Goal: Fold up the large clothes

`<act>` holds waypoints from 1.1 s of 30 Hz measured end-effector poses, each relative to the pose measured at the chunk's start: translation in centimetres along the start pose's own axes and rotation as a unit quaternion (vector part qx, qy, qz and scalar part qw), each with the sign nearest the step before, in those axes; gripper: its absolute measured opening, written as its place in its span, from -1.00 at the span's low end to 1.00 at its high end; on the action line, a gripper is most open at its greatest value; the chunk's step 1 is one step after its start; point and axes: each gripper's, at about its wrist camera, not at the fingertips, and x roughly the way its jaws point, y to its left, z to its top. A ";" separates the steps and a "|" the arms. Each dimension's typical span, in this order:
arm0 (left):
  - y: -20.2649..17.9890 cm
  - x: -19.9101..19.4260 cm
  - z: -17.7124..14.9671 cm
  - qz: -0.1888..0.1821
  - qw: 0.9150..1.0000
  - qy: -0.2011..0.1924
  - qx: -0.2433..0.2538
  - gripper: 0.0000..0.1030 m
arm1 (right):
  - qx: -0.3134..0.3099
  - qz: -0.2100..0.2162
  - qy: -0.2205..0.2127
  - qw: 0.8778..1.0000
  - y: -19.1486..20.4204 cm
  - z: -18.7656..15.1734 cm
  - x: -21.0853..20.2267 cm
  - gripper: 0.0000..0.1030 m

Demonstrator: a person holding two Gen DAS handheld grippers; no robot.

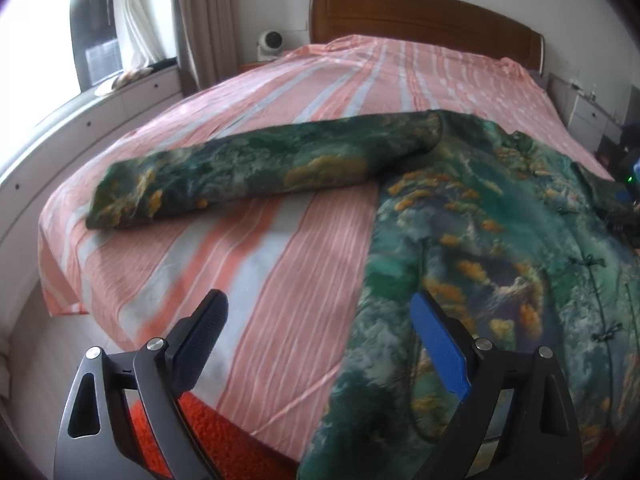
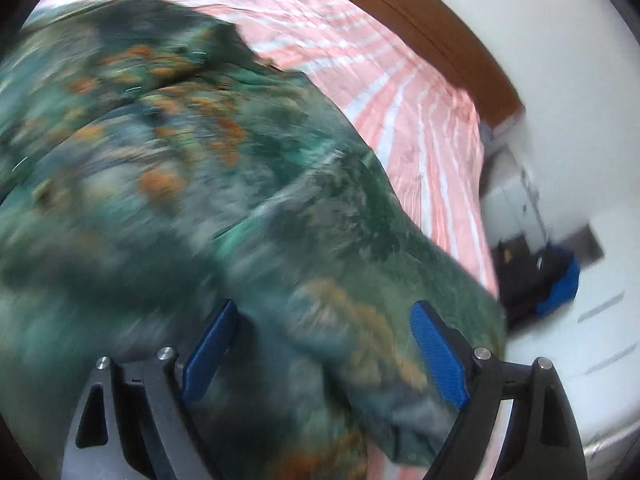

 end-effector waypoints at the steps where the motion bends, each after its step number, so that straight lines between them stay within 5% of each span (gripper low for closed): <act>1: 0.5 0.2 0.0 -0.004 1.000 0.006 -0.011 0.82 | 0.021 0.020 0.008 1.000 -1.0 0.1 0.5 -0.15; 2: 0.9 0.1 0.1 -0.009 1.000 0.006 -0.025 0.81 | 0.046 0.040 0.016 0.998 -2.3 0.0 0.7 -0.46; 4: 1.8 -0.3 0.2 -0.019 0.999 -0.005 -0.050 0.82 | 0.104 0.040 -0.013 0.994 -5.7 -1.0 -1.0 -0.71; 7: 2.6 0.0 0.2 -0.022 0.997 -0.003 -0.074 0.82 | 0.198 0.032 -0.054 0.978 -11.7 -4.4 -4.3 -0.76; 10: 2.8 0.0 0.0 -0.025 0.996 -0.004 -0.083 0.81 | 0.318 0.001 -0.080 0.945 -19.4 -11.2 -8.1 -0.76; 14: 2.4 0.0 0.0 -0.025 0.997 -0.006 -0.078 0.82 | 0.423 -0.052 -0.058 0.903 -25.3 -21.0 -10.4 -0.76; 16: 2.1 0.2 -0.1 -0.021 0.997 -0.001 -0.072 0.81 | 0.462 -0.069 -0.016 0.884 -26.3 -26.2 -9.3 -0.76; 19: 1.7 -0.1 -0.1 -0.018 0.998 -0.002 -0.065 0.81 | 0.522 -0.039 0.039 0.851 -25.6 -32.5 -6.0 -0.76; 23: 1.4 -1.2 0.3 -0.014 0.998 -0.003 -0.059 0.81 | 0.572 0.010 0.086 0.816 -22.8 -36.6 -2.2 -0.74; 26: 1.5 -3.2 1.5 -0.027 0.998 -0.001 -0.061 0.81 | 0.580 0.001 0.071 0.811 -22.3 -37.2 -2.0 -0.43; 28: 1.6 -5.4 2.8 -0.036 0.998 -0.007 -0.053 0.82 | 0.588 0.002 0.067 0.806 -22.9 -37.7 -2.6 0.06; 33: 1.2 -11.4 6.9 -0.068 0.997 -0.023 -0.024 0.86 | 0.587 -0.031 0.029 0.809 -23.7 -38.5 -8.2 0.21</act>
